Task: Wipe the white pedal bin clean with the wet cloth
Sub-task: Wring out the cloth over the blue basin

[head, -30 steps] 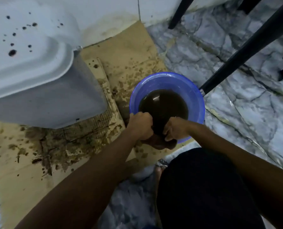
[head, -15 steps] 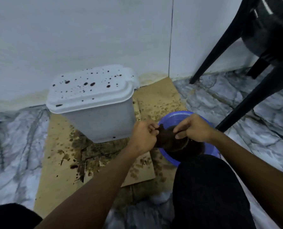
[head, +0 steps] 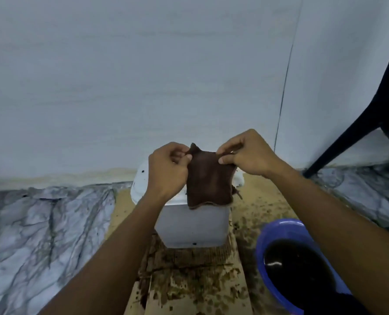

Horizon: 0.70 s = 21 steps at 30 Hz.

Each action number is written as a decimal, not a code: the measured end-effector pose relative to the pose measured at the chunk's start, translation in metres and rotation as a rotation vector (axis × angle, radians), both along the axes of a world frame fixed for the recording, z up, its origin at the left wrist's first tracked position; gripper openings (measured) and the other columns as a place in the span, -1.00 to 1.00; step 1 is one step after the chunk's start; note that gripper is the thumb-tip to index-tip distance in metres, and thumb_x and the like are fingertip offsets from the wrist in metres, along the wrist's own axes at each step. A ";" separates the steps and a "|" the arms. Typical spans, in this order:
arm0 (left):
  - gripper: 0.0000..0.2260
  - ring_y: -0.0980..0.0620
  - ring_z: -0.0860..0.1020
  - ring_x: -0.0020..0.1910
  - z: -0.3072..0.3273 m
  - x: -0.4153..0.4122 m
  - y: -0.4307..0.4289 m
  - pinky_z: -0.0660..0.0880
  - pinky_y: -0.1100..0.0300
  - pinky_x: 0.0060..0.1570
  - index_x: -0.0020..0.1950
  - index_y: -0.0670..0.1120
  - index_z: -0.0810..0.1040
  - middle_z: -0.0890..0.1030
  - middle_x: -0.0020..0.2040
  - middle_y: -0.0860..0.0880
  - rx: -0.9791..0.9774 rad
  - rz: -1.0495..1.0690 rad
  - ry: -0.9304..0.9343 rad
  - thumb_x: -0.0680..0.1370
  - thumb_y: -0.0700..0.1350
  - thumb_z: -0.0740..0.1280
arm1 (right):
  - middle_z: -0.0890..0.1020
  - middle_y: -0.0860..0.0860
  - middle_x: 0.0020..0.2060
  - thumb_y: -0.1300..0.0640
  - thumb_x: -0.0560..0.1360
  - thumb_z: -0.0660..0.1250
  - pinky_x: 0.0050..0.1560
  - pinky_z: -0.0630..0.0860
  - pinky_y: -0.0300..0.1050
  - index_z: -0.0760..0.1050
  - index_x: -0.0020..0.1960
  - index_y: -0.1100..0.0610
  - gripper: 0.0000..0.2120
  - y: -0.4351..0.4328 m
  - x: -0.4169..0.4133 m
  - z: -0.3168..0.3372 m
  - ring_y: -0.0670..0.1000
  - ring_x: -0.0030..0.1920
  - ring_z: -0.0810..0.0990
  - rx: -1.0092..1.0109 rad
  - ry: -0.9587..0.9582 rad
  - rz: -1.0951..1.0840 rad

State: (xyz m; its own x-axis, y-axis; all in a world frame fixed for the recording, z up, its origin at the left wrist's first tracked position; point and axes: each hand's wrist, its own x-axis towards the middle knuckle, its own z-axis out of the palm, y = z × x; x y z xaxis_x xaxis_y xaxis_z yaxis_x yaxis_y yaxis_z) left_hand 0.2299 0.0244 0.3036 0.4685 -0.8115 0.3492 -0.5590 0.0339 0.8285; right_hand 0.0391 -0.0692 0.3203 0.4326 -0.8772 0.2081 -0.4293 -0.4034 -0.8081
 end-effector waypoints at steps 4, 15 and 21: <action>-0.74 0.00 0.62 0.14 -0.007 0.028 -0.032 0.53 0.01 0.28 0.26 -0.09 0.62 0.67 0.15 -0.03 0.108 0.079 -0.139 0.57 -0.17 0.43 | 0.68 -0.04 0.13 0.08 0.43 0.50 0.29 0.48 -0.13 0.66 0.16 0.02 -0.71 -0.022 0.023 -0.020 -0.04 0.16 0.62 -0.153 0.142 -0.136; -0.36 -0.06 -0.16 0.65 -0.075 -0.017 -0.067 -0.22 -0.07 0.60 0.68 0.06 -0.03 -0.04 0.68 -0.10 0.558 -0.229 -0.678 0.66 0.32 -0.05 | -0.01 -0.24 0.58 -0.31 0.01 0.65 0.47 0.10 -0.21 0.04 0.61 -0.11 0.33 -0.015 -0.020 -0.109 -0.21 0.54 0.02 0.036 0.268 0.054; -0.38 -0.04 -0.24 0.64 -0.079 -0.026 -0.080 -0.25 -0.11 0.60 0.67 0.10 -0.15 -0.15 0.68 -0.05 0.579 -0.286 -0.774 0.66 0.30 -0.15 | -0.11 -0.21 0.60 -0.26 0.12 0.64 0.51 0.10 -0.14 0.01 0.62 -0.07 0.26 -0.022 -0.016 -0.118 -0.13 0.58 -0.02 0.010 0.246 0.061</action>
